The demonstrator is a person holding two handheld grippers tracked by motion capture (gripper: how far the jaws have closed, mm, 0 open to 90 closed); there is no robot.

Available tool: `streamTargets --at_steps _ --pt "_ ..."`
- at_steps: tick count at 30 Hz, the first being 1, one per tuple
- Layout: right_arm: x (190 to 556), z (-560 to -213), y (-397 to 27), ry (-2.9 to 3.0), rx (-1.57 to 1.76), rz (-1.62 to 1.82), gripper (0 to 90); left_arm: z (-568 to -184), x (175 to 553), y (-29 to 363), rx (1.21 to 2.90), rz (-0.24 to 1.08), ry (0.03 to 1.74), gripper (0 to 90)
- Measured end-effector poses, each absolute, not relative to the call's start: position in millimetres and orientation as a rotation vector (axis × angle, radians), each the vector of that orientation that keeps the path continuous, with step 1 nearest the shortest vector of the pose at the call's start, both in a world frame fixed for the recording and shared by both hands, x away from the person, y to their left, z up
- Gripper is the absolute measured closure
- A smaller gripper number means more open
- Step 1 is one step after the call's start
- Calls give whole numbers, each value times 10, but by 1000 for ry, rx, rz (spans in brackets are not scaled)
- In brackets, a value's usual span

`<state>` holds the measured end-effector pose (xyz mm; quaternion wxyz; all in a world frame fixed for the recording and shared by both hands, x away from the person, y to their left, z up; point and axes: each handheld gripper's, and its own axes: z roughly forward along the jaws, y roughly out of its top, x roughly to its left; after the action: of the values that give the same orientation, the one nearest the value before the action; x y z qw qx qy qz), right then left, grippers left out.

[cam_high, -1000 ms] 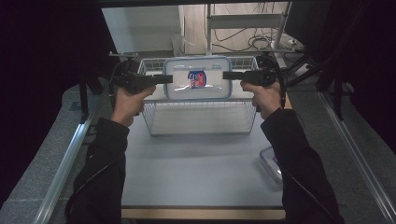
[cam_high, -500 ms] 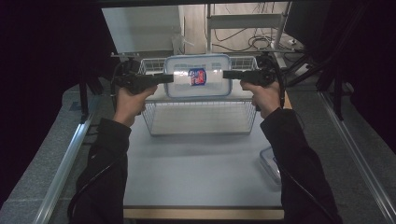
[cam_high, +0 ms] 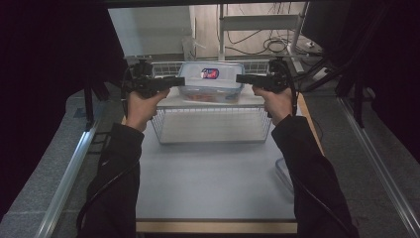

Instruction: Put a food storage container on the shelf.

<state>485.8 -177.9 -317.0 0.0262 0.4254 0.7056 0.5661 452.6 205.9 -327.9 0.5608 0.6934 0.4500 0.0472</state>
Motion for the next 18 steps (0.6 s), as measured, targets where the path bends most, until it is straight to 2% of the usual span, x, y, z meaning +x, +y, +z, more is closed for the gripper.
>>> streamTargets --at_steps 3,6,8,10,12,13,18 --pt "4862 -3183 -1793 2154 1302 1746 461 -3271 4496 2057 1637 140 1055 422" --pt "4795 -3143 -1828 2139 1242 1704 481 -3246 4406 2074 1666 207 1037 369" --pt "4705 -3101 -1861 2140 1191 1705 550 -3242 4330 2102 1685 258 1023 358" --pt "4581 -3066 -1881 2147 1143 1698 655 -3260 4243 2143 1688 291 1001 368" --pt "4450 -3064 -1865 2173 1086 1666 752 -3291 4181 2166 1691 310 987 417" --pt "4329 -3104 -1815 2205 1015 1649 830 -3311 4151 2175 1694 320 979 465" --pt "4209 -3250 -1647 2299 924 1551 877 -3439 4027 2172 1688 309 955 483"
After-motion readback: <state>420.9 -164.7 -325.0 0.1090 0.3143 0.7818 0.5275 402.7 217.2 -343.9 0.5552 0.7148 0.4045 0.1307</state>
